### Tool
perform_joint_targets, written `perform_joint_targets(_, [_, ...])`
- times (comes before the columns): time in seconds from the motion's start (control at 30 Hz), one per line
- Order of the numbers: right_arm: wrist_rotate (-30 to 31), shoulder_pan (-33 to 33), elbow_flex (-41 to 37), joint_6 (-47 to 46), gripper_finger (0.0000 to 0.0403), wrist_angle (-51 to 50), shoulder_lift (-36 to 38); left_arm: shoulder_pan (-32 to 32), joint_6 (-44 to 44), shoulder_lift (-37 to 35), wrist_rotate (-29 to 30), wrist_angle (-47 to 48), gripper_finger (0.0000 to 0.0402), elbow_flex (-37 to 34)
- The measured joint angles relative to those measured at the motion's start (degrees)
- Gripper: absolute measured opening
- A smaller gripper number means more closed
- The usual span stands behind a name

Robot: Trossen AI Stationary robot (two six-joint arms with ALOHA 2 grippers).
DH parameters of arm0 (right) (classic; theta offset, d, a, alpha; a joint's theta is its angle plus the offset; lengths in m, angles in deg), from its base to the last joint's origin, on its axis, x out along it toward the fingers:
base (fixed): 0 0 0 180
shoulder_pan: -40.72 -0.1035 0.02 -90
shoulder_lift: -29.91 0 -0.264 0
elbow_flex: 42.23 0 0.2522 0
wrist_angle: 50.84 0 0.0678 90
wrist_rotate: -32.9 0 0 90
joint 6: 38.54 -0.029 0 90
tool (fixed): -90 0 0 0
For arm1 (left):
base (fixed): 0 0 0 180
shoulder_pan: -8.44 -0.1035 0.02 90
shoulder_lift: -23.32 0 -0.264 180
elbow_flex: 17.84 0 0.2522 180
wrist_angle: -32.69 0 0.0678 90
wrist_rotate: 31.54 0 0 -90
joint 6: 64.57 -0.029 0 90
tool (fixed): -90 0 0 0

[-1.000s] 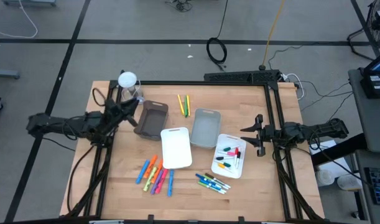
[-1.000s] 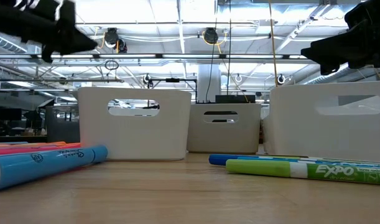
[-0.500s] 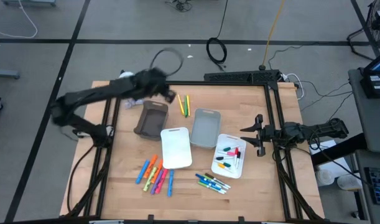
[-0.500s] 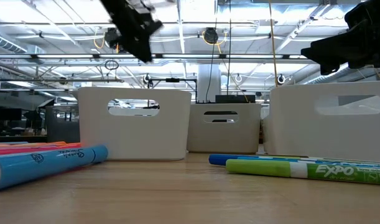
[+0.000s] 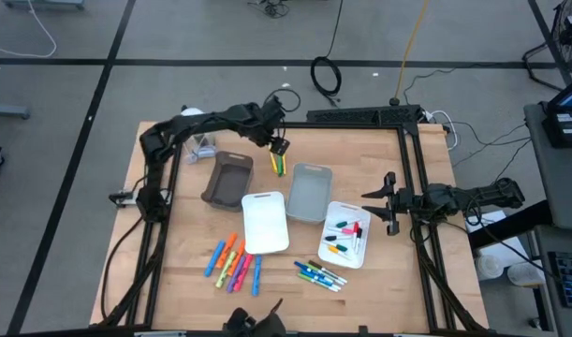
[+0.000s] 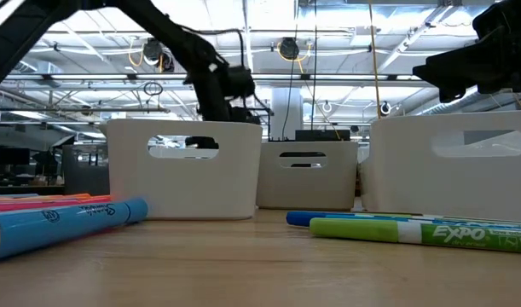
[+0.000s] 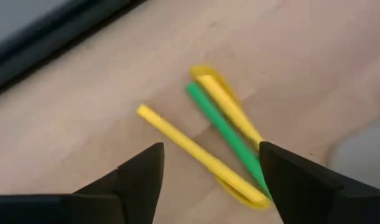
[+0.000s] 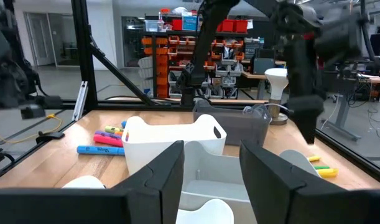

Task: Pick & Place Markers
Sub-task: Put the left yellow pen into the black bin

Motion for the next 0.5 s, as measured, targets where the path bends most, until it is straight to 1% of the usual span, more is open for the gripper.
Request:
perform_joint_targets(0.17, [0.0, 0.0, 0.0, 0.0, 0.0143, 0.0, 0.0, -0.7, 2.6, 2.7, -0.1, -3.3, 0.0271, 0.0])
perform_joint_targets(0.5, [0.0, 0.0, 0.0, 0.0, 0.0144, 0.0, 0.0, -0.5, 2.9, 5.8, 1.0, -2.2, 0.0271, 0.0])
